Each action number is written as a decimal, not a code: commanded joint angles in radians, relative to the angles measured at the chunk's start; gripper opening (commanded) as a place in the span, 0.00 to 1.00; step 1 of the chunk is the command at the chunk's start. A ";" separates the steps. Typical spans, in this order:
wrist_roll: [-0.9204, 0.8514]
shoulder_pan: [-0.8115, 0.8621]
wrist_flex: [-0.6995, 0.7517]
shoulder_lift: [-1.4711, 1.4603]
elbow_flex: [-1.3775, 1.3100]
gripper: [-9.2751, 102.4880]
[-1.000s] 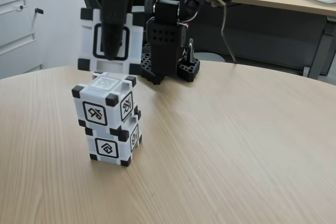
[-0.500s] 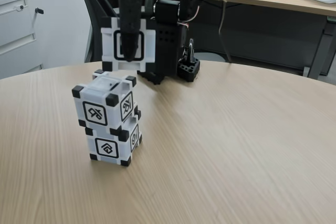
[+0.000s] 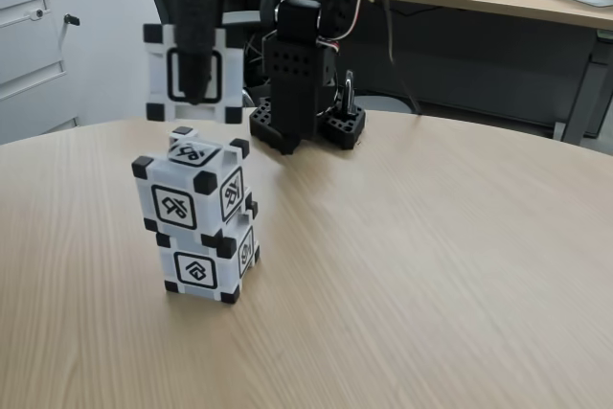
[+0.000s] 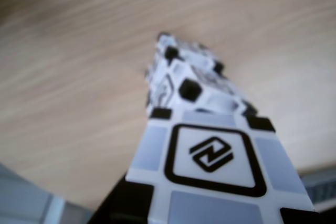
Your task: Stack cubes from left to right.
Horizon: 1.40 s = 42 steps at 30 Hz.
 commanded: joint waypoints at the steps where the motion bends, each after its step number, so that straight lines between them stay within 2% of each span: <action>1: -0.005 0.009 0.011 0.041 -0.023 0.08; 8: 0.002 0.009 0.014 0.041 -0.023 0.08; 12: -0.003 0.009 0.020 0.041 -0.021 0.15; 17: -0.011 0.009 0.020 0.041 -0.021 0.33; 19: -0.012 0.009 0.020 0.041 -0.021 0.37; 27: -0.011 0.009 0.020 0.041 -0.021 0.40; 36: 0.067 -0.011 0.021 0.044 -0.021 0.40; 42: 0.041 -0.011 0.021 0.043 -0.021 0.39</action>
